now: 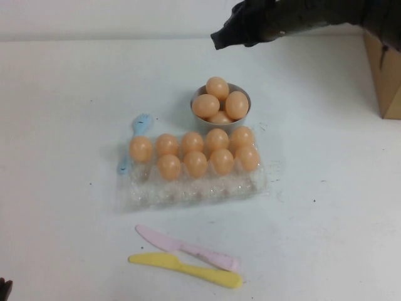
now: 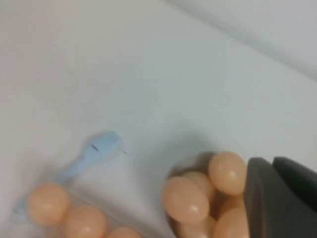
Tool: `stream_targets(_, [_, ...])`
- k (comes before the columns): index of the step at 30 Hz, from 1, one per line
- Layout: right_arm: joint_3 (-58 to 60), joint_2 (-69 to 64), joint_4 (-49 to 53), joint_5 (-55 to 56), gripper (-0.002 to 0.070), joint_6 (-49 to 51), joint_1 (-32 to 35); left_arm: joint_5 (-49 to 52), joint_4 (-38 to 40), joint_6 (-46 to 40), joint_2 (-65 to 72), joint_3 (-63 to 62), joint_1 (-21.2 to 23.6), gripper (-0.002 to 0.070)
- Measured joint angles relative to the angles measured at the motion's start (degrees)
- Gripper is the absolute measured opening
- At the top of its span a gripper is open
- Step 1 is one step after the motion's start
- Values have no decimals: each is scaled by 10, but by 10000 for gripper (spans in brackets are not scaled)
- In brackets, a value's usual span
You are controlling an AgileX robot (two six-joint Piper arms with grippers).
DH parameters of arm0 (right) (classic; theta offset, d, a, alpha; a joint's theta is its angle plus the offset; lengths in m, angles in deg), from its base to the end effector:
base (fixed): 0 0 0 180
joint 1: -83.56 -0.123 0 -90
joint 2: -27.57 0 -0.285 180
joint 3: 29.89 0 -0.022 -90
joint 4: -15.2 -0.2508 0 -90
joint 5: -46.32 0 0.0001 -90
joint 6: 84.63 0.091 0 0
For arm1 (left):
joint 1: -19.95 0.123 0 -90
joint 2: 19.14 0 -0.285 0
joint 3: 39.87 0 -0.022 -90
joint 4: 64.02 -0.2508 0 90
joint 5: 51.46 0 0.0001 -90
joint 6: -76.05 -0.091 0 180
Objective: Take an egg out of the egg box
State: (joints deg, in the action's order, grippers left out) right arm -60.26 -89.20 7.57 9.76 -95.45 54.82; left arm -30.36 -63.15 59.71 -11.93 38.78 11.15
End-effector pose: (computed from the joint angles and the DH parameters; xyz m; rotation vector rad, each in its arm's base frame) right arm 0.3942 0.2244 0.3660 -0.6650 2.0529 0.3292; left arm 0.0521 -0.0086 0.1722 0.3972 1.8247 0.0761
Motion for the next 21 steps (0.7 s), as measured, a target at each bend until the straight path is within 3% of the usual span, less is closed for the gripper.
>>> stream_targets(6, [252, 196, -4, 161, -15, 14, -28, 0, 0, 0, 0, 0, 0, -4])
stream_targets(12, [445, 403, -4, 211, -15, 11, -29, 0, 0, 0, 0, 0, 0, -4])
stream_targets(21, [641, 673, 34, 227, -16, 4, -17, 0, 0, 0, 0, 0, 0, -4])
